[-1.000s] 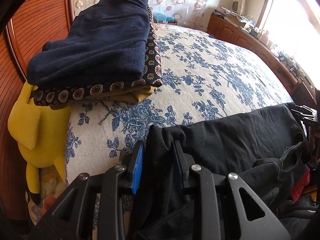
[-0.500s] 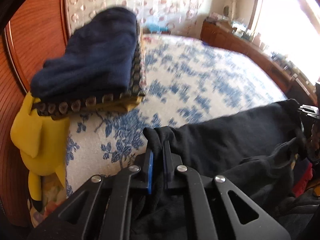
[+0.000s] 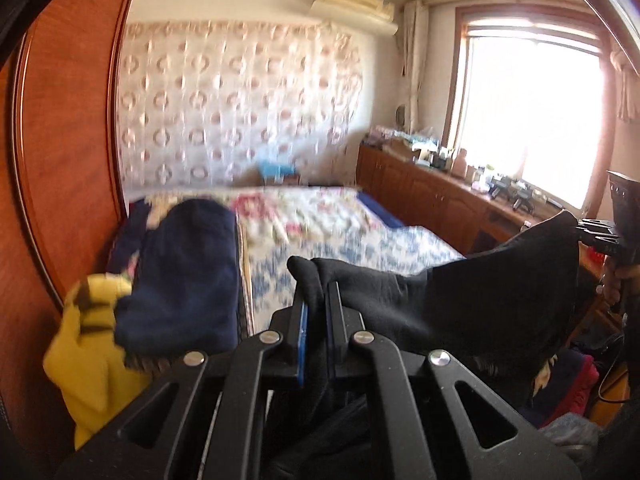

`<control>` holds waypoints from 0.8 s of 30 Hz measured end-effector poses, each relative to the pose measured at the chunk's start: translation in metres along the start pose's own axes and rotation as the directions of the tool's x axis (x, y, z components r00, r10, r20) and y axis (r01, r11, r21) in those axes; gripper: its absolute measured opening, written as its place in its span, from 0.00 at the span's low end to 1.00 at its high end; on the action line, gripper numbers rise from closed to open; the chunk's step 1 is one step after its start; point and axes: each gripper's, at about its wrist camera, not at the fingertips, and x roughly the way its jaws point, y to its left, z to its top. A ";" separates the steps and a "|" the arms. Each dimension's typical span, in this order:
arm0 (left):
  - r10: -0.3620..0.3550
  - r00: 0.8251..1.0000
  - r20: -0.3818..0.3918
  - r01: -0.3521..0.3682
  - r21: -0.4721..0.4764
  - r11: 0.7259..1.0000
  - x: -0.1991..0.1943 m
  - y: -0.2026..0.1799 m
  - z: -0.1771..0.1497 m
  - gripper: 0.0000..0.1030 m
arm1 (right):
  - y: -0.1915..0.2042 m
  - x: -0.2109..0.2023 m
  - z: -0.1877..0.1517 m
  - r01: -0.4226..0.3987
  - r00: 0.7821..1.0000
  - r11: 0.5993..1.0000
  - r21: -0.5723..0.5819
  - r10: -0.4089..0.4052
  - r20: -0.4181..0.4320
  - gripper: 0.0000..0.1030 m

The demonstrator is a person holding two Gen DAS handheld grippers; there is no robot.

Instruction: Fold small clothes

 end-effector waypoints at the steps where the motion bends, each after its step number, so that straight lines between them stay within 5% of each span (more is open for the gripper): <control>1: -0.009 0.999 0.032 0.009 0.003 1.000 -0.007 0.000 0.011 0.04 | -0.002 -0.010 0.008 0.017 1.000 1.000 -0.007 -0.016 0.022 0.09; 12: -0.026 0.980 0.197 0.011 0.076 0.997 -0.052 -0.010 0.071 0.04 | 0.007 -0.072 0.056 0.086 0.987 0.993 -0.083 -0.073 0.145 0.09; 19: -0.013 0.943 0.332 -0.011 0.070 0.997 -0.097 -0.002 0.102 0.04 | 0.004 -0.116 0.080 0.145 0.961 0.986 -0.076 -0.122 0.249 0.09; 24: 0.032 0.936 0.350 -0.065 0.084 0.994 -0.083 0.008 0.139 0.04 | -0.015 -0.120 0.106 0.200 0.947 0.975 -0.091 -0.169 0.275 0.09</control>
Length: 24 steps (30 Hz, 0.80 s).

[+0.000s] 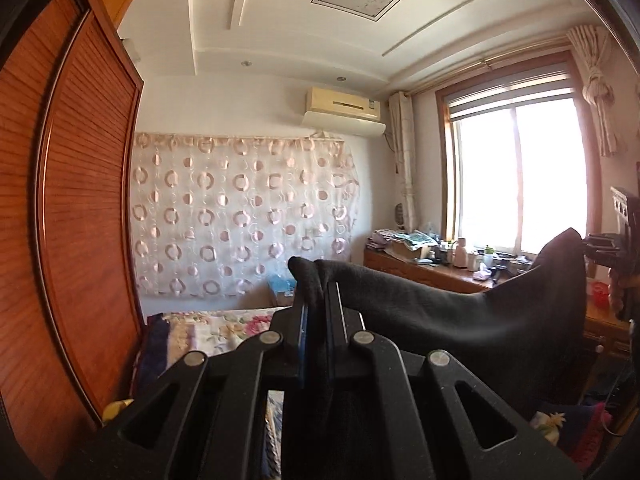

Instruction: Fold small clothes

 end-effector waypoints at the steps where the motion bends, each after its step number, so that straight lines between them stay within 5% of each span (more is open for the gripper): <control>1: 0.008 1.000 -0.006 -0.008 0.003 1.000 0.011 0.000 0.002 0.04 | -0.007 0.009 0.006 0.009 1.000 1.000 0.002 -0.009 -0.006 0.09; 5: 0.049 0.996 -0.076 -0.051 -0.021 0.998 0.079 0.001 -0.004 0.04 | -0.037 0.077 0.011 0.040 0.996 0.999 0.017 -0.038 -0.085 0.09; 10: 0.086 0.968 -0.235 -0.097 -0.036 0.995 0.208 0.008 -0.067 0.07 | -0.060 0.206 -0.032 0.099 0.964 0.994 0.042 -0.085 -0.251 0.09; 12: 0.063 0.938 -0.340 -0.081 -0.040 0.996 0.255 0.013 -0.096 0.12 | -0.073 0.255 -0.058 0.110 0.947 0.990 0.088 -0.078 -0.311 0.10; 16: 0.103 0.830 -0.548 -0.133 -0.015 0.991 0.338 0.028 -0.158 0.18 | -0.095 0.347 -0.128 0.168 0.880 0.970 0.176 -0.068 -0.470 0.26; 18: 0.104 0.804 -0.585 -0.133 -0.007 0.991 0.347 0.029 -0.173 0.20 | -0.102 0.368 -0.155 0.196 0.857 0.955 0.224 -0.056 -0.512 0.31; 24: 0.050 0.802 -0.595 -0.064 -0.002 0.998 0.316 -0.003 -0.203 0.22 | -0.090 0.357 -0.203 0.164 0.848 0.945 0.282 0.011 -0.530 0.37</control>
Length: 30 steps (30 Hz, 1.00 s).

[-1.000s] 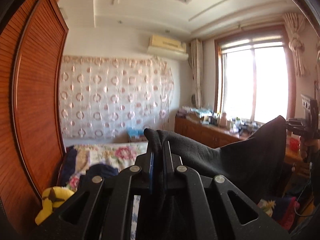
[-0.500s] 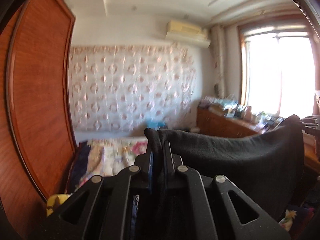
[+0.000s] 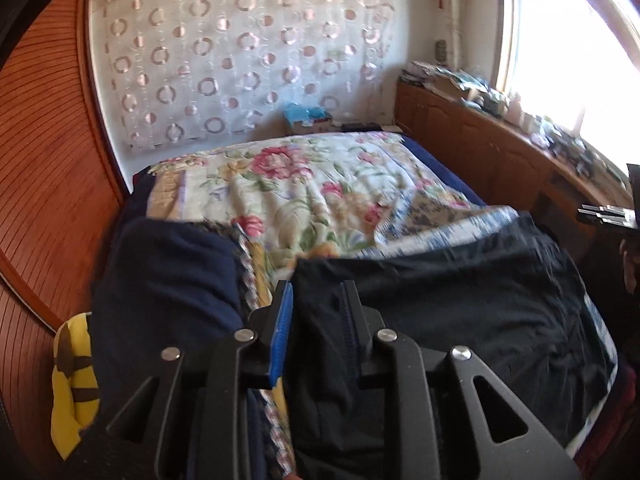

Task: Fold small clothes
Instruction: 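Lower the folded shirt onto the bed and open both tools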

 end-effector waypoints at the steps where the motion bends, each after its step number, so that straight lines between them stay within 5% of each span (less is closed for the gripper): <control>1: -0.017 1.000 -0.001 0.017 0.006 1.000 -0.004 -0.005 -0.005 0.22 | 0.002 -0.006 -0.011 -0.006 1.000 1.000 -0.009 0.006 0.003 0.37; 10: -0.125 0.991 -0.053 0.128 0.050 0.991 -0.031 -0.047 -0.075 0.24 | 0.016 -0.039 -0.100 -0.061 0.998 0.997 -0.047 0.061 -0.006 0.37; 18: -0.127 0.980 -0.155 0.135 0.041 0.990 -0.010 -0.057 -0.125 0.24 | 0.008 -0.048 -0.159 -0.042 0.999 0.999 -0.017 0.042 -0.034 0.37; 30: -0.109 0.975 -0.196 0.109 -0.012 0.994 0.010 -0.052 -0.138 0.24 | -0.002 -0.047 -0.158 -0.090 0.996 0.994 0.055 0.091 -0.019 0.37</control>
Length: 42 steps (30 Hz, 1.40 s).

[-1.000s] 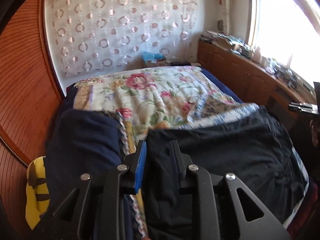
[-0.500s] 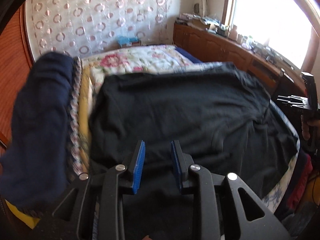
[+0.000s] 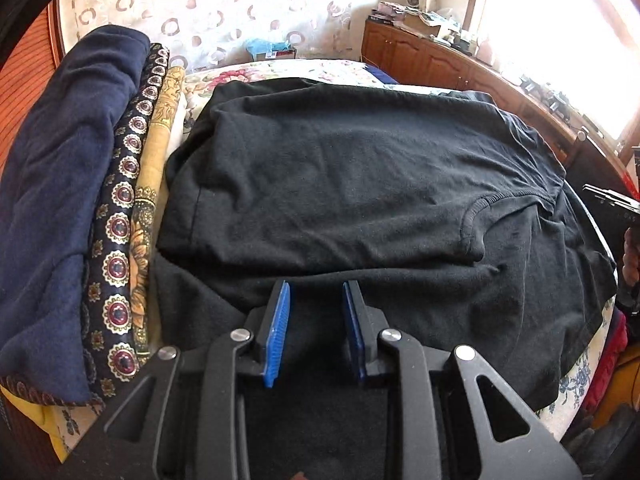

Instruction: Fold small clothes

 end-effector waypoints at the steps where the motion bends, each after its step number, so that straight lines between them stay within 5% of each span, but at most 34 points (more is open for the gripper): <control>1: 0.000 1.000 0.002 0.000 -0.003 1.000 0.000 0.000 0.000 0.24 | 0.000 0.003 0.001 -0.008 1.000 1.000 0.006 0.008 -0.004 0.37; 18: 0.046 0.998 0.038 -0.046 0.001 0.999 0.005 -0.007 -0.003 0.28 | -0.007 0.047 0.031 -0.068 0.995 0.978 0.199 0.081 -0.062 0.40; 28: -0.014 1.000 0.018 0.017 -0.143 0.990 0.001 0.012 0.002 0.28 | 0.006 0.053 0.029 0.037 0.999 0.993 0.108 -0.034 -0.028 0.40; 42: 0.063 0.998 0.011 -0.059 -0.225 0.973 0.012 0.026 0.018 0.28 | 0.009 0.056 0.026 0.079 0.996 0.995 0.067 -0.077 -0.034 0.41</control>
